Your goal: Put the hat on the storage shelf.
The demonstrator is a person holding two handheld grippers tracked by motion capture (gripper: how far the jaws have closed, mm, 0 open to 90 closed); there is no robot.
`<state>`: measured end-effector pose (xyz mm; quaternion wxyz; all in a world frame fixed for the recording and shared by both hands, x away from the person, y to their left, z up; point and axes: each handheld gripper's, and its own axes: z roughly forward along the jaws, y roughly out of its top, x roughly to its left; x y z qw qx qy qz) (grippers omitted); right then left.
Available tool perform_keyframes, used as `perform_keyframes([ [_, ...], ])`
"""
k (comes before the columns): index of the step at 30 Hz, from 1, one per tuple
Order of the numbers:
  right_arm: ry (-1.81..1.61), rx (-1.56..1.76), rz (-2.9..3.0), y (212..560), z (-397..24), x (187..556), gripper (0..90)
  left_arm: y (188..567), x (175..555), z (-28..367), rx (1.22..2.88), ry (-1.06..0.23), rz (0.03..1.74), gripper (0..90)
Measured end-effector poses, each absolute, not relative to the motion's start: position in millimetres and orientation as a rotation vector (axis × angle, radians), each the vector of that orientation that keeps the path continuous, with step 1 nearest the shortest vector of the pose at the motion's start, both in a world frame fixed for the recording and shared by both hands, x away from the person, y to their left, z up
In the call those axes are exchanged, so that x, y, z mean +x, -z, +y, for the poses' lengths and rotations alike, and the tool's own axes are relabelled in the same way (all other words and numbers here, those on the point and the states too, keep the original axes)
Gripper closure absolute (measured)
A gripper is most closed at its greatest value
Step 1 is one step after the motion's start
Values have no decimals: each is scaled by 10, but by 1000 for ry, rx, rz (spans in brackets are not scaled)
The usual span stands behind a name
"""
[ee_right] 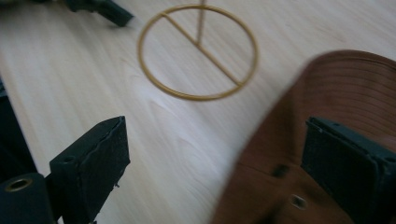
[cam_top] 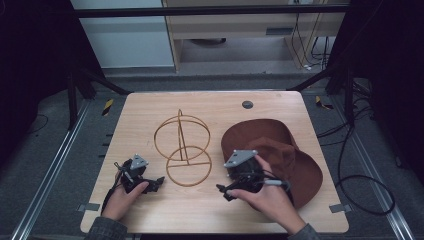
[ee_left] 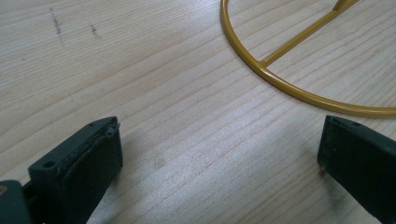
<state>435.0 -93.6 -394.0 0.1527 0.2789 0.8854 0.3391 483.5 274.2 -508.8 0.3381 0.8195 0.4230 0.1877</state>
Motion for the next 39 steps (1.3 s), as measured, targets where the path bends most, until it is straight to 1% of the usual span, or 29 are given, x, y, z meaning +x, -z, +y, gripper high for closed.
perform_keyframes([
  [7,-884,915,2509,3737,-1434,4532,78,5088,4835,2742,2135,-489,1102,0],
  [8,-884,915,2509,3737,-1434,4532,78,5088,4835,2742,2135,-489,1102,0],
  [10,-821,935,2499,3690,-1613,4594,101,5088,4834,2742,2135,-489,1101,0],
  [16,-766,982,2502,3643,-1886,4682,133,5089,4831,2740,2133,-486,1105,0],
  [23,-701,1006,2515,3535,-2063,4760,186,5089,4830,2741,2133,-487,1104,0],
  [26,-681,1024,2525,3488,-2115,4815,182,5089,4830,2740,2132,-486,1105,0],
  [30,-667,1038,2554,3463,-2163,4918,130,5089,4830,2741,2133,-486,1105,0],
  [32,-663,1038,2566,3465,-2170,4980,126,5089,4830,2741,2133,-486,1105,0],
  [36,-628,1037,2601,3511,-2120,5087,156,5089,4830,2741,2133,-486,1105,0],
  [39,-599,1042,2617,3558,-2073,5171,158,5089,4829,2740,2132,-486,1105,0],
])
